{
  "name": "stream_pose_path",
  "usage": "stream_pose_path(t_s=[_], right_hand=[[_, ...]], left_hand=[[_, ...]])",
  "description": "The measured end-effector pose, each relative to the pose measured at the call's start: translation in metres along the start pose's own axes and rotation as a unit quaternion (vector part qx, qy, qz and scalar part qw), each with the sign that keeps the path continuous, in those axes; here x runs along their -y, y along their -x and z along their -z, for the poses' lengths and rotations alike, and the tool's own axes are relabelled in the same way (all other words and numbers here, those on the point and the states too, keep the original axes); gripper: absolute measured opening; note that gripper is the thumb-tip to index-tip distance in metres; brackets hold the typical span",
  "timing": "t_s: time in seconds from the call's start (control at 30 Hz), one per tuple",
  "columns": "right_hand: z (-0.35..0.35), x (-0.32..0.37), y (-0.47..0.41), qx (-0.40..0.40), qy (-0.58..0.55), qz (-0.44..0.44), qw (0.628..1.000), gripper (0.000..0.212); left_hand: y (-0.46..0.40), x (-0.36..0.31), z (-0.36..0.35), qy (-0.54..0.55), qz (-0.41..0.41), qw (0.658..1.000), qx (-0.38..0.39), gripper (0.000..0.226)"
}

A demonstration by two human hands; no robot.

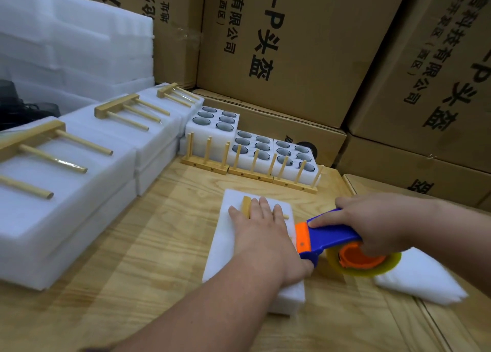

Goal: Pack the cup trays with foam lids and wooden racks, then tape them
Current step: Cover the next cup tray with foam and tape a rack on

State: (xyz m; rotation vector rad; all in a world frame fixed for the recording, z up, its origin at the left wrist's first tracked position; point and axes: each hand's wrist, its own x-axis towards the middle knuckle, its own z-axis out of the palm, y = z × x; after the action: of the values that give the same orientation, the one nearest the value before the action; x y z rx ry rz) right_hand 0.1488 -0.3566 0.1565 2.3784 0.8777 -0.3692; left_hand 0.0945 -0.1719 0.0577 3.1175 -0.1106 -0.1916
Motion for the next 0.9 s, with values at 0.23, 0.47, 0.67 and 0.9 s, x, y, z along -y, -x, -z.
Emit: stream_pose_path(t_s=[0.23,0.47,0.67,0.9], right_hand=[[-0.001,-0.003,-0.008,0.083,-0.135,-0.014,0.987,0.083],[-0.019,-0.001,0.001,0.115,-0.288,-0.055,0.949,0.085],[-0.023,-0.004,0.002,0.141,-0.358,-0.060,0.921,0.083],[-0.008,-0.005,0.001,0.166,-0.350,-0.081,0.918,0.079]], left_hand=[[-0.002,-0.001,-0.002,-0.001,0.001,1.000,-0.007,0.119],[-0.002,-0.002,-0.002,-0.003,0.000,1.000,-0.006,0.119],[-0.001,-0.001,-0.002,-0.004,-0.002,1.000,-0.006,0.119],[0.000,-0.001,-0.002,-0.001,-0.001,1.000,-0.007,0.118]])
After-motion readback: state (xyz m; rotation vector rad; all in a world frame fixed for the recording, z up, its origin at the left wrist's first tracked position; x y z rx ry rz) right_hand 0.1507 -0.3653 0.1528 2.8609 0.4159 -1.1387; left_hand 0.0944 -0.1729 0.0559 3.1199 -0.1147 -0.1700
